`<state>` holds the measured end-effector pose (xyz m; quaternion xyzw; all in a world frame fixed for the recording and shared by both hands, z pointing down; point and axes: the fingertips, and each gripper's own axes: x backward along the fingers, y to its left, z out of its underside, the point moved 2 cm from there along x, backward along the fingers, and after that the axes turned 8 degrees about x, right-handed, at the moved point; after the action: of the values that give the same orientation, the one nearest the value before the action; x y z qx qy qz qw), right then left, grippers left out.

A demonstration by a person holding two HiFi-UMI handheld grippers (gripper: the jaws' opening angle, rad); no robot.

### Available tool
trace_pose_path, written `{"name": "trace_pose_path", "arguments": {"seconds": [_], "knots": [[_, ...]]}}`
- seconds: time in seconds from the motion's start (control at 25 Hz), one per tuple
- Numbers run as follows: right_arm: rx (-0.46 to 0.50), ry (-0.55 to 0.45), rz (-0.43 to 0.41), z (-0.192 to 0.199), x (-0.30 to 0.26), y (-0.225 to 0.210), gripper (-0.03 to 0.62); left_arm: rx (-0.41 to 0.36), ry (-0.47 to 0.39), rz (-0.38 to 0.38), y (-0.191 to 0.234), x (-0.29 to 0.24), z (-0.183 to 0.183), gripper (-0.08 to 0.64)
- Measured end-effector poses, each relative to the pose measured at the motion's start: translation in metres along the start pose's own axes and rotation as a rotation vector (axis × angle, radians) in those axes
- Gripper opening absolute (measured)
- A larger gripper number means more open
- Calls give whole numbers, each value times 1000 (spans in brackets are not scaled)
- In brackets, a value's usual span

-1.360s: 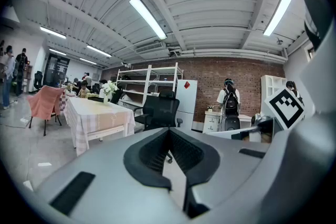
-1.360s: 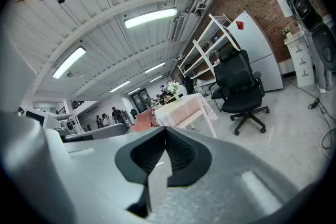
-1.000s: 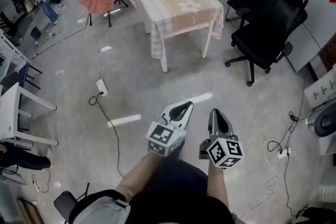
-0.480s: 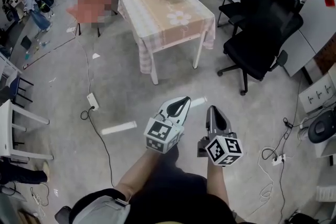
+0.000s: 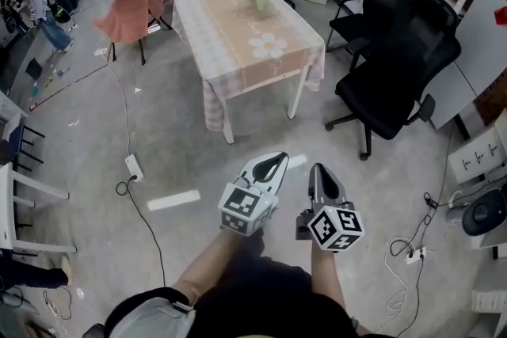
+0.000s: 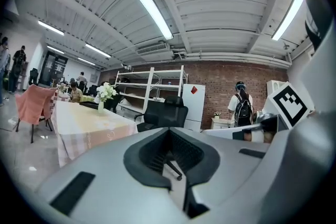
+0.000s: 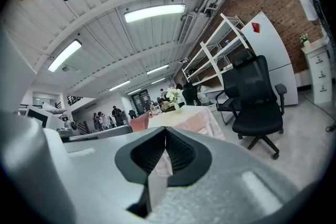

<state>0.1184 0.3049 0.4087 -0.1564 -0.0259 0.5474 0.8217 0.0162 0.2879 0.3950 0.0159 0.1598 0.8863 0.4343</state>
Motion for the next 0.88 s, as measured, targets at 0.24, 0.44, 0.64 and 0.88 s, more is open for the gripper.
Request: {"name": "trace_pose_path", "arguments": {"seconds": [0.24,0.44,0.64,0.88], "knots": [[-12,20,9,-4,-39,-10,2,7,4,10,25,-29,-11,6],[-41,29,20,-4,-70,-20,2,17,15,9,49,-51,-17,6],[-52,35,36,-4,-98,-28,2,22,12,13,72,-71,-24,6],[-69,30,50,-5,-126,-37,2,23,23,25,94,-92,-28,6]]}}
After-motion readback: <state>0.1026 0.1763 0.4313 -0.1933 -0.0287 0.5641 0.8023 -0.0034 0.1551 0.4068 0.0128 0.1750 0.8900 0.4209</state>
